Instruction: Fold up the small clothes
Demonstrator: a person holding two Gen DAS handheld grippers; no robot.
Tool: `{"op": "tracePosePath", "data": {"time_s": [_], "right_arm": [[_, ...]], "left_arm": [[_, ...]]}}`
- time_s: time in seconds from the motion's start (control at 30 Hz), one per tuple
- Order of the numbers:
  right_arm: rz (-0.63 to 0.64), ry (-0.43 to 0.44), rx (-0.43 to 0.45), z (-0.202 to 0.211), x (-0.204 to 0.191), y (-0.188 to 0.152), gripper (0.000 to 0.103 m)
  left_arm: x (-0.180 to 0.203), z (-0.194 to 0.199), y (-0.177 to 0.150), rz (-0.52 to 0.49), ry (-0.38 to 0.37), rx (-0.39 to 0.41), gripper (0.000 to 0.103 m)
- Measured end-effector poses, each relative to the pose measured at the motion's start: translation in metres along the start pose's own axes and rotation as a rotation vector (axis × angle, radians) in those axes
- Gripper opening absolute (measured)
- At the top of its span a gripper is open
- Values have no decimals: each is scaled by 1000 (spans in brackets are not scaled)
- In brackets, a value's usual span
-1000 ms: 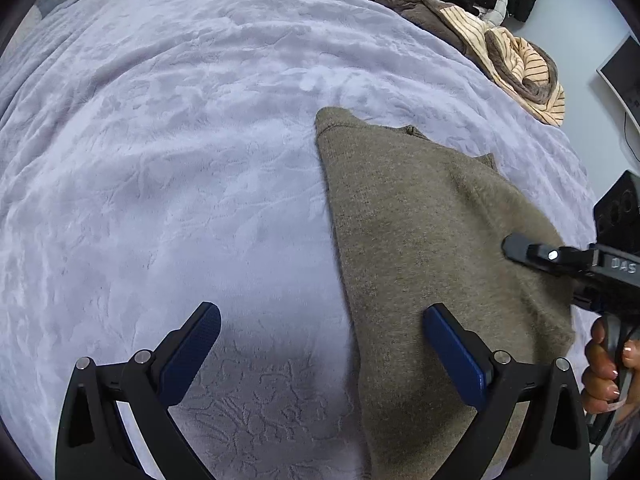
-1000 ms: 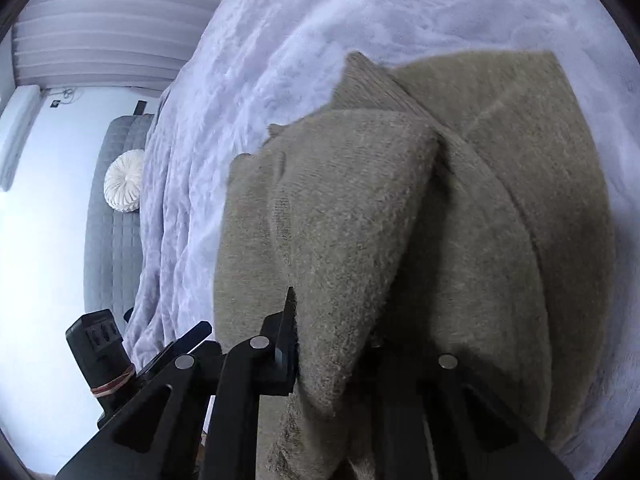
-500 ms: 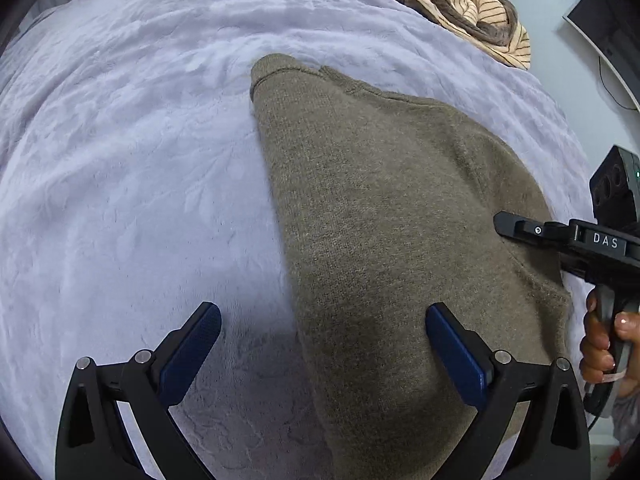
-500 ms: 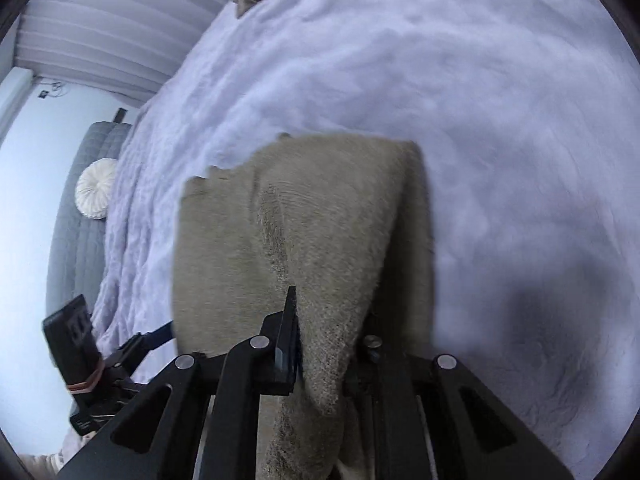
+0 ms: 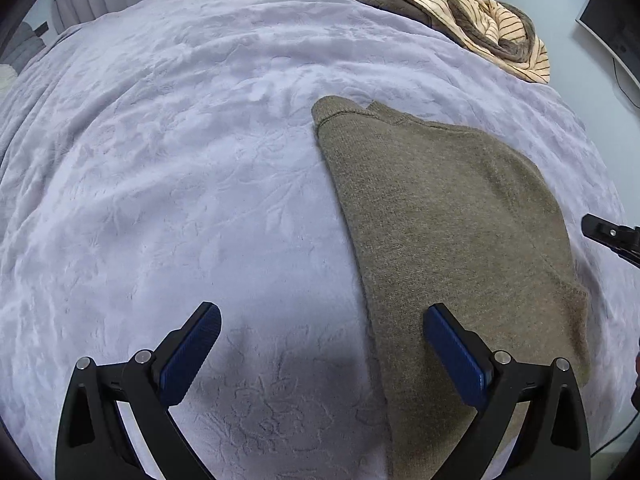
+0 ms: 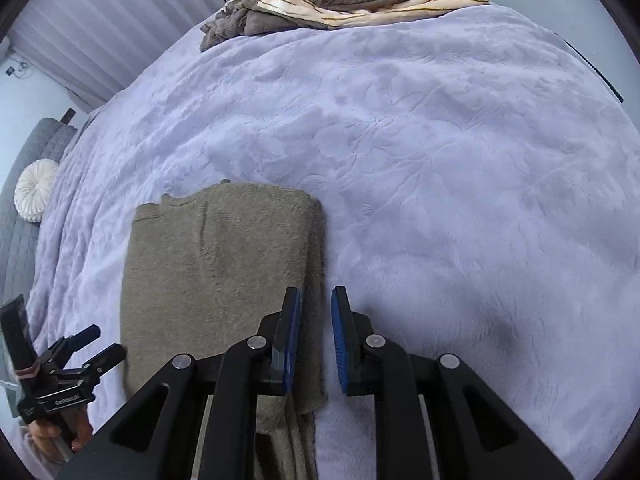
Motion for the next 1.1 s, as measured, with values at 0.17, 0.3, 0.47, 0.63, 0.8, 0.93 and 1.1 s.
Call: {"op": "tracePosePath", "data": {"time_s": [0.17,0.3,0.47,0.63,0.8,0.93,1.1], "right_arm": [[68,129,-5,11,-47,-16,17],[227,-40,-87,-9,-70,-43,17],[112,-40,-134,-34,-32,-66,5],[144,-79,-140,-24,-31,-79,7],[74,-101,-179,-6,-20,-99,7],[25,-74,-98,26,-26,-105,10],[-22,53,-56,45,-37,-111,48]], "left_arm": [[7,2,-8,14,-18,-12,102],[15,-5,-25,-32,17,-32,102],[7,-12,-32,41,-42,-88,103],[6,-2,-40,14,-27,-81,103],[-3,1,-59,5,-12,-119,102],[-6,5,-77,6,11,-156,102],[-2,17,-88,47,-120,-196,101]]}}
Point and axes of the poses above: each gripper's, at about its wrist camera, not at the fingertips, and z roughly against the way its jaws point, x to its right, y to its top, the point moved 1 cm from there along -z, roughly the way its jaws point, and after that the axes turned 10 degrees about z, right-handed, at the moved point
